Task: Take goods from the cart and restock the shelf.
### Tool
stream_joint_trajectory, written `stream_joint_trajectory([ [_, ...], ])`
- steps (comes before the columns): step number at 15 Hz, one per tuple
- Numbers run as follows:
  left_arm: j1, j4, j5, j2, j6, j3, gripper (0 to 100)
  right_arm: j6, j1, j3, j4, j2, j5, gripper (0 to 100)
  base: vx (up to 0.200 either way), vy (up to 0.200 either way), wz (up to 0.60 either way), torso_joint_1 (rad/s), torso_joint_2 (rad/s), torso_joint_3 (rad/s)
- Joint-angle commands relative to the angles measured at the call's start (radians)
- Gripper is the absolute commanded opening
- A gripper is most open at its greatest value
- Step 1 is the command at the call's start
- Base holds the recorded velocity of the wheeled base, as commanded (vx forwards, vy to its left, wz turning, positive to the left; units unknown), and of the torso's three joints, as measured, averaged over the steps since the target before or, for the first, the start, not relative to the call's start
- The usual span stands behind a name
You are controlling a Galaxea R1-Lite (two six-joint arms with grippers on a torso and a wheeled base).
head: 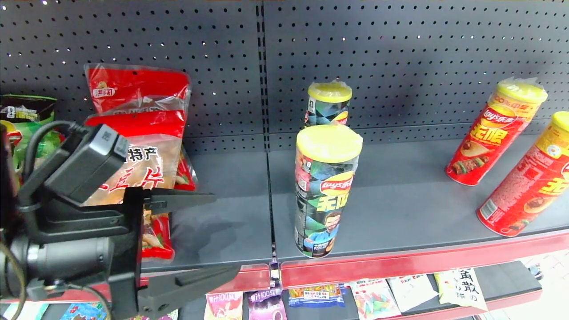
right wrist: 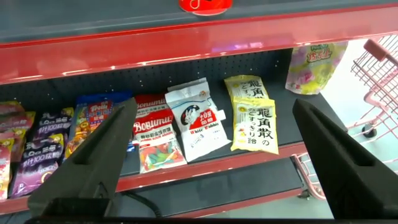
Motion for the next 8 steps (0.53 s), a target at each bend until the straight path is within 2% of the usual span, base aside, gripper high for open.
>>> stream_joint_trajectory([
  [1,-0.022,-0.047,0.008,0.115,0.005,-0.048,100,-0.001,0.000,0.000,0.000,0.002,0.000,100,0.000,0.000,0.00,0.000,0.00,0.000],
  [3,-0.024,-0.160,0.030,0.160,-0.002,-0.053,100,-0.001,0.000,0.000,0.000,0.002,0.000,100,0.000,0.000,0.00,0.000,0.00,0.000],
  [4,-0.024,-0.183,0.031,0.175,-0.003,-0.065,100,0.001,-0.001,0.000,0.000,0.002,0.000,100,0.000,0.000,0.00,0.000,0.00,0.000],
  [6,-0.042,-0.187,0.031,0.195,-0.009,-0.102,100,0.001,0.000,0.000,0.000,0.002,0.000,100,0.000,0.000,0.00,0.000,0.00,0.000],
  [8,-0.069,-0.187,0.033,0.200,-0.049,-0.141,100,0.001,0.000,0.000,0.000,0.002,0.000,100,0.000,0.000,0.00,0.000,0.00,0.000],
])
